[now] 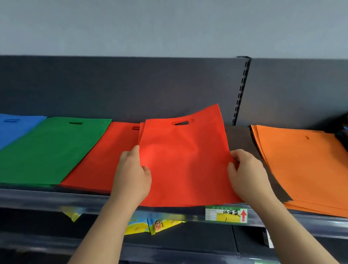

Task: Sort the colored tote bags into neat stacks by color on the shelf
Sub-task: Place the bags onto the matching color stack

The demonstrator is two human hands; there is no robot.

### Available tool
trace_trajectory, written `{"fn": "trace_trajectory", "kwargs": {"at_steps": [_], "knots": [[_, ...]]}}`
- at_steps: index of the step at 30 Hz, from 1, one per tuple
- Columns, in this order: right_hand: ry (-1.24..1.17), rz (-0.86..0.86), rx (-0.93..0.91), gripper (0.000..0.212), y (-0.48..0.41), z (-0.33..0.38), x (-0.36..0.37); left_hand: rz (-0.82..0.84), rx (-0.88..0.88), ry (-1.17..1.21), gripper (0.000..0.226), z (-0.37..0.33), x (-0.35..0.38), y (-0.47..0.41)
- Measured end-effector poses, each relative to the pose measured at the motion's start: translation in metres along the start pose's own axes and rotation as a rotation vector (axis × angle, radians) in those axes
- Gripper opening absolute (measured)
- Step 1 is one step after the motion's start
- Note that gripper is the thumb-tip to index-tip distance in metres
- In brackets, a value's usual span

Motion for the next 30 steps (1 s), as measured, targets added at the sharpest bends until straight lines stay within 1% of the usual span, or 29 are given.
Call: {"fn": "trace_trajectory", "kwargs": {"at_steps": [6,11,17,19,23,26,28,30], "knots": [[-0.019,0.065,-0.014,0.031,0.006,0.046,0.044,-0.019,-0.033,-0.083,0.057,0.052,-0.027,-0.023],[-0.004,0.081,0.010,0.031,0.009,0.081,0.077,0.018,-0.013,-0.139,0.048,0.088,-0.044,-0.049],[0.080,0.094,0.047,0.032,0.015,0.105,0.107,0.078,0.023,-0.170,0.053,0.121,-0.044,-0.076],[0.136,0.103,0.058,0.031,0.017,0.107,0.114,0.103,0.031,-0.181,0.049,0.129,-0.040,-0.082],[0.299,0.107,0.050,0.024,0.018,0.108,0.117,0.148,0.042,-0.239,0.039,0.142,-0.032,-0.084],[0.364,0.056,-0.002,0.020,0.017,0.112,0.110,0.093,0.099,-0.320,0.036,0.139,-0.035,-0.083],[0.367,0.032,-0.026,0.024,0.018,0.111,0.103,0.046,0.169,-0.322,0.034,0.127,-0.037,-0.081],[0.336,0.008,-0.027,0.033,0.019,0.107,0.093,0.010,0.250,-0.279,0.033,0.108,-0.038,-0.077]]}}
Point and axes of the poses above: each hand's wrist, its own y-axis away from the middle knuckle, its own x-axis out of the palm, z = x × y, the point moved 8 cm from there along -y, towards the middle knuckle, and after that the axes turned 2 degrees about -z, right-handed, at the moved point
